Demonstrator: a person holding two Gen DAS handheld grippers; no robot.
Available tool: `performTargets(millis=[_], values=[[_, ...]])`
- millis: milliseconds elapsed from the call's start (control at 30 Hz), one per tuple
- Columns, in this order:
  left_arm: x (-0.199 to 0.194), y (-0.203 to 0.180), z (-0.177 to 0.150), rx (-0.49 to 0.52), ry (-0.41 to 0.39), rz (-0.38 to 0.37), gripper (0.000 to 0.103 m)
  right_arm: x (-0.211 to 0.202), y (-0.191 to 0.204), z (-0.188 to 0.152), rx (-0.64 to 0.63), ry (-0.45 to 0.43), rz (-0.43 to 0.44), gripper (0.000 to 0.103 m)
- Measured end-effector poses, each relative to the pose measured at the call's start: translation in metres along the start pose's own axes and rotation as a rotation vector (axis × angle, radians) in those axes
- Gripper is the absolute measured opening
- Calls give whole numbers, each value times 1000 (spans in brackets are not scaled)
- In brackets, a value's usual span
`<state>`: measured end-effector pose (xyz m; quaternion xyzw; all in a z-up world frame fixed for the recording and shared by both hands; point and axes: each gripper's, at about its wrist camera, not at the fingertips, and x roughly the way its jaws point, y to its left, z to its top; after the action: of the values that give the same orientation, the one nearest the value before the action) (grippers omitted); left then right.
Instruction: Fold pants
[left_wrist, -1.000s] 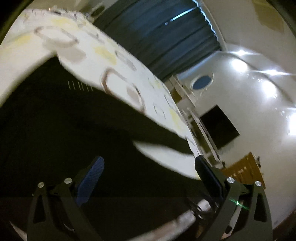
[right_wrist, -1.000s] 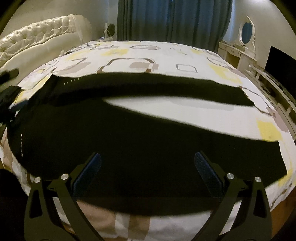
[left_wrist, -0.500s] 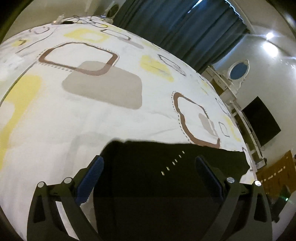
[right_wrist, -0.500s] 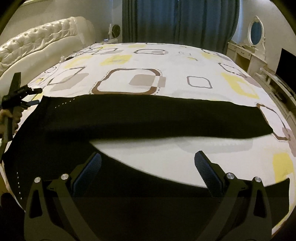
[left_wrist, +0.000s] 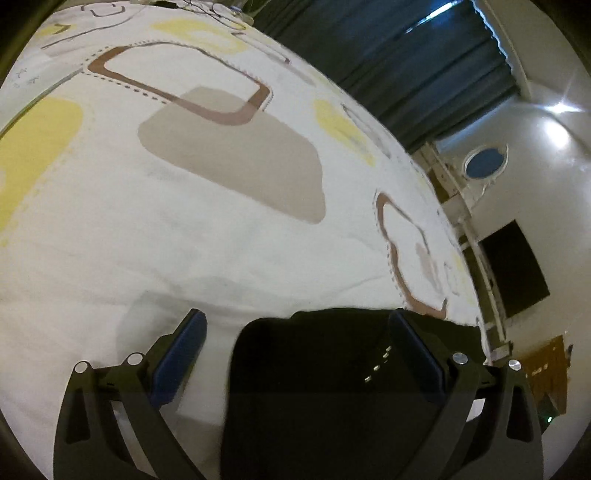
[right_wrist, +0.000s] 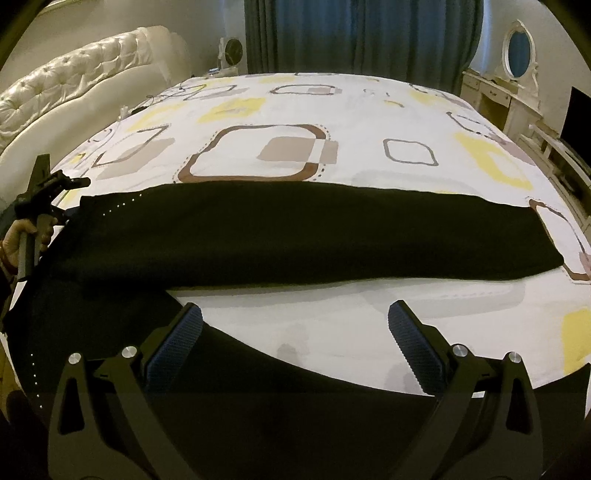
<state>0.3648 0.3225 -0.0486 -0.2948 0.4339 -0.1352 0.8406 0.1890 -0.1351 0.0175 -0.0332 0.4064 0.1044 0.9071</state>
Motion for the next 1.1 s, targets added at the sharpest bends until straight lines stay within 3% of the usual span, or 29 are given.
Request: performTargets(millis=[133,267,333,400,533,633,700,733,767,867,1100], values=[[8,-12,-4,116,30,47,98,8,-1,2,-13,10,6,101],[10,-13,-9,162,26,71,98,15,-6,8,-20,25,4,101],[14,-23,-10,257,66,119,98,20,-9,12,-23,32,2,101],[15,-32,-11,272,55,153,98,26,-13,16,-34,38,-10,101],[18,-46,-12,290,49,83,98,46,-30,42,-110,52,-17,101],[23,-49,-12,339,67,101,98,68,-53,75,-188,75,63,101],[23,-47,-10,339,68,96,85,85,-71,100,-216,91,132,101],[23,-44,-8,337,62,120,53,96,-82,114,-235,109,186,101],[23,-38,-6,320,60,153,36,106,-90,125,-248,120,223,101],[22,-25,-4,270,62,94,36,132,-106,148,-266,171,306,101],[21,-28,-4,305,72,100,36,175,-95,155,-446,284,353,101]])
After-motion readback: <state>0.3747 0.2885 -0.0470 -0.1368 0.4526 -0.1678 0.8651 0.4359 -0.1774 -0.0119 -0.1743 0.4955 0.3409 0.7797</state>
